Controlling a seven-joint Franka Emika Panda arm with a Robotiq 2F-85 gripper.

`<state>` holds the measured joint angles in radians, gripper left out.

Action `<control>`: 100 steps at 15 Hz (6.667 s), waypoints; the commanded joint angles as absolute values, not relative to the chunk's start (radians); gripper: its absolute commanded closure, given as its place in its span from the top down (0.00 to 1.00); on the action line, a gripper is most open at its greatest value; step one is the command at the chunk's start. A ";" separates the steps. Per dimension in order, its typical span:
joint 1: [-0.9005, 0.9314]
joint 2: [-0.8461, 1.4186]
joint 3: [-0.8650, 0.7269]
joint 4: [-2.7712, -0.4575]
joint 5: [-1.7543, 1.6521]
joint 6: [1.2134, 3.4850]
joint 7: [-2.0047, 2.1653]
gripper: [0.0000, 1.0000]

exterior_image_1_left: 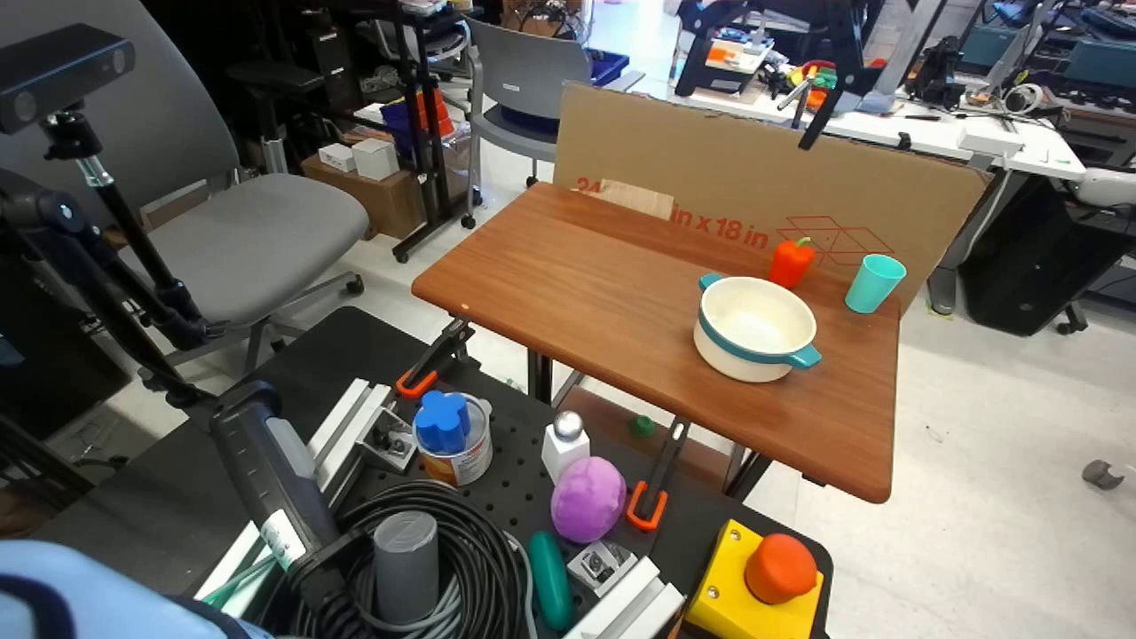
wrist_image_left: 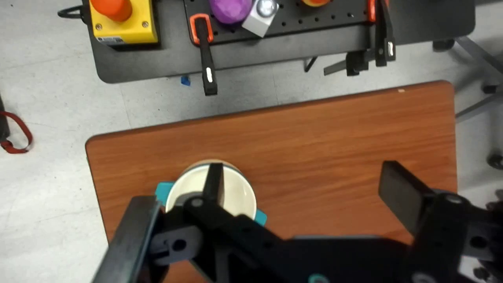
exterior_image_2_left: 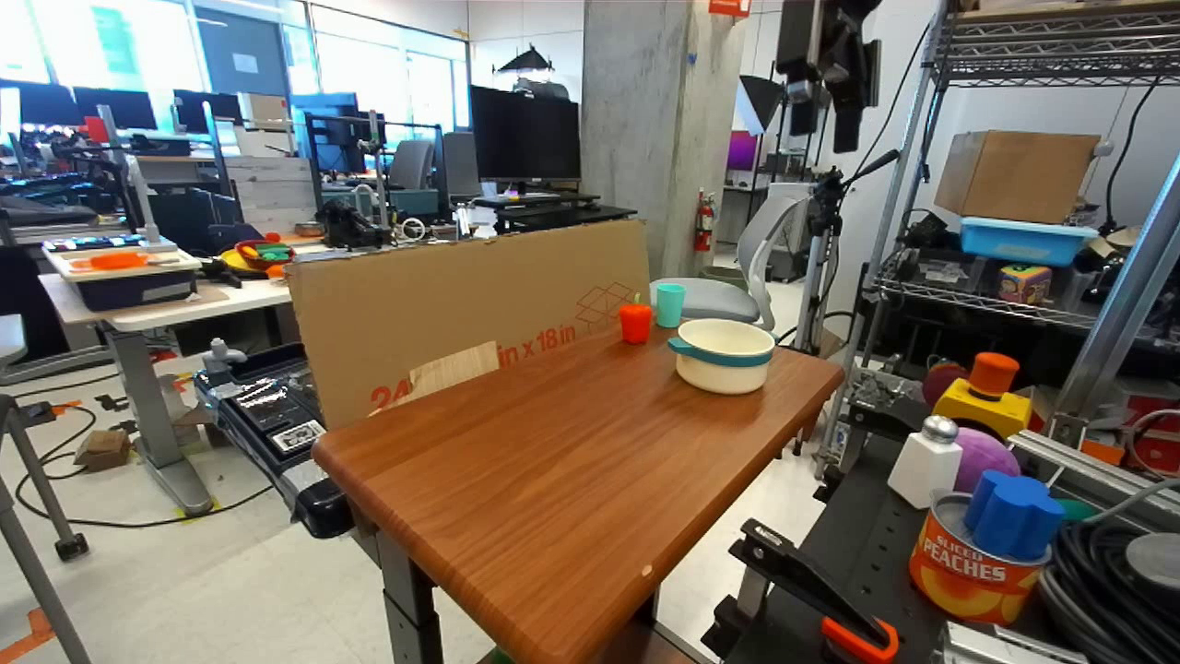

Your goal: Pick up the orange toy from the table and put it in the bowl.

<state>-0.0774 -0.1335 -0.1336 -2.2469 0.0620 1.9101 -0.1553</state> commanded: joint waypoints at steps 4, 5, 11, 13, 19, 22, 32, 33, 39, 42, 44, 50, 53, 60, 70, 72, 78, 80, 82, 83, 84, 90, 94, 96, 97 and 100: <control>-0.085 0.085 -0.115 -1.912 0.104 1.899 -0.072 1.00; -0.088 0.119 -0.116 -1.867 0.096 1.901 -0.055 1.00; -0.117 0.332 -0.123 -1.615 0.087 1.887 -0.001 1.00; -0.127 0.408 -0.125 -1.540 0.079 1.889 0.022 1.00; -0.136 0.632 -0.139 -1.363 0.028 1.914 0.105 1.00; -0.143 0.733 -0.137 -1.276 0.028 1.895 0.130 1.00; -0.123 1.014 -0.156 -1.044 -0.005 1.926 0.242 1.00; -0.118 1.028 -0.155 -1.040 -0.011 1.927 0.243 1.00; -0.091 1.089 -0.164 -1.037 -0.046 1.919 0.260 1.00; -0.085 1.111 -0.168 -1.033 -0.057 1.921 0.273 0.75; -0.083 1.110 -0.163 -1.042 -0.057 1.919 0.272 0.67; -0.058 1.042 -0.135 -1.121 -0.035 1.923 0.248 0.22; -0.033 0.954 -0.131 -1.220 -0.038 1.941 0.246 0.21; -0.033 0.672 -0.134 -1.545 -0.050 1.961 0.199 0.21; -0.070 0.550 -0.139 -1.871 -0.080 2.027 0.135 0.21; -0.067 0.552 -0.141 -1.890 -0.093 2.076 0.126 0.21; -0.066 0.576 -0.148 -1.902 -0.139 2.174 0.111 0.21; -0.066 0.588 -0.150 -1.893 -0.149 2.188 0.112 0.21; -0.066 0.601 -0.150 -1.882 -0.157 2.198 0.111 0.21; -0.067 0.605 -0.149 -1.879 -0.156 2.203 0.108 0.21; -0.068 0.612 -0.148 -1.874 -0.155 2.206 0.106 0.21; -0.065 0.662 -0.150 -1.847 -0.158 2.207 0.107 0.21; -0.064 0.687 -0.151 -1.826 -0.156 2.209 0.107 0.21; -0.062 0.692 -0.153 -1.822 -0.158 2.213 0.109 0.71; -0.061 0.693 -0.153 -1.822 -0.159 2.214 0.109 0.72; -0.058 0.679 -0.150 -1.835 -0.158 2.213 0.106 0.92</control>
<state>-0.0626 0.6824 -0.1485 -1.8349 -0.1351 2.1953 0.1167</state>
